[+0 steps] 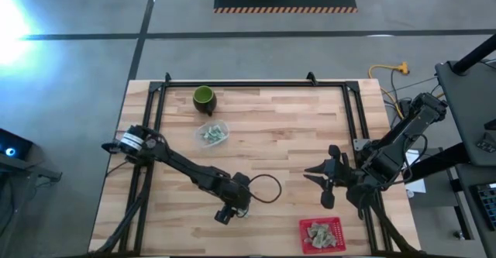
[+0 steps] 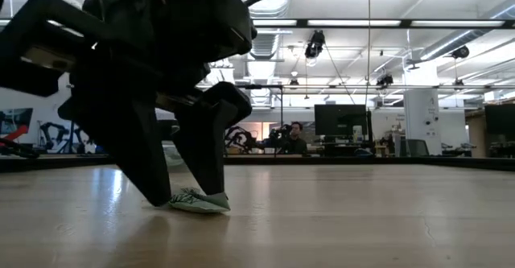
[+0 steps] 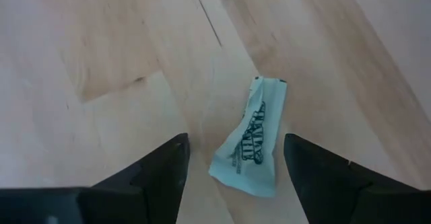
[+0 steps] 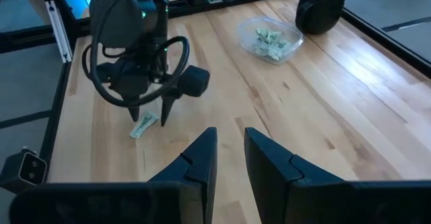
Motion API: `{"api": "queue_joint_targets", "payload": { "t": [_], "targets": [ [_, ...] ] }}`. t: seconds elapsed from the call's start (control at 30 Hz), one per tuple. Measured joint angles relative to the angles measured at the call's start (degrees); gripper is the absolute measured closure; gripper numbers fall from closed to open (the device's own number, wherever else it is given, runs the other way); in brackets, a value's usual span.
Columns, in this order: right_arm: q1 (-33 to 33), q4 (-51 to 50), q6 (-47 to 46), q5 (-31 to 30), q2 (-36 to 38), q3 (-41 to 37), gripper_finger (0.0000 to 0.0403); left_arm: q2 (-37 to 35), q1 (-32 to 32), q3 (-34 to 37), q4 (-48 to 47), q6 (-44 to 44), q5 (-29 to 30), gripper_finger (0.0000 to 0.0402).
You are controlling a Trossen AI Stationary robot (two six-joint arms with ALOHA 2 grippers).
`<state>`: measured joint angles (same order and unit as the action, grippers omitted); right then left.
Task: Pick and place items into bin
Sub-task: Put the green stevia packet into the transparent bin
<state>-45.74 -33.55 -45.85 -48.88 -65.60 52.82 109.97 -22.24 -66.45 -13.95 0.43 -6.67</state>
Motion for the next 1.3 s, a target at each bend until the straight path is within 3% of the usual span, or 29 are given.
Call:
{"api": "queue_joint_targets", "payload": {
  "t": [0.87, 1.0, 1.3],
  "targets": [
    [0.0, -0.06, -4.31, 0.07, 0.02, -3.04, 0.0335, 0.2, -3.1, 0.04, -0.25, 0.17, 6.37, 0.0175],
    [0.02, -0.06, -5.22, 1.34, 0.02, -3.56, 0.0335, 0.2, -3.17, 0.05, -0.38, 0.17, 7.46, 0.0197],
    [0.02, -0.03, -5.13, 1.46, 0.02, -3.56, 0.0335, 0.2, -3.17, 0.08, -0.55, 0.17, 7.53, 0.0288]
  ]
}}
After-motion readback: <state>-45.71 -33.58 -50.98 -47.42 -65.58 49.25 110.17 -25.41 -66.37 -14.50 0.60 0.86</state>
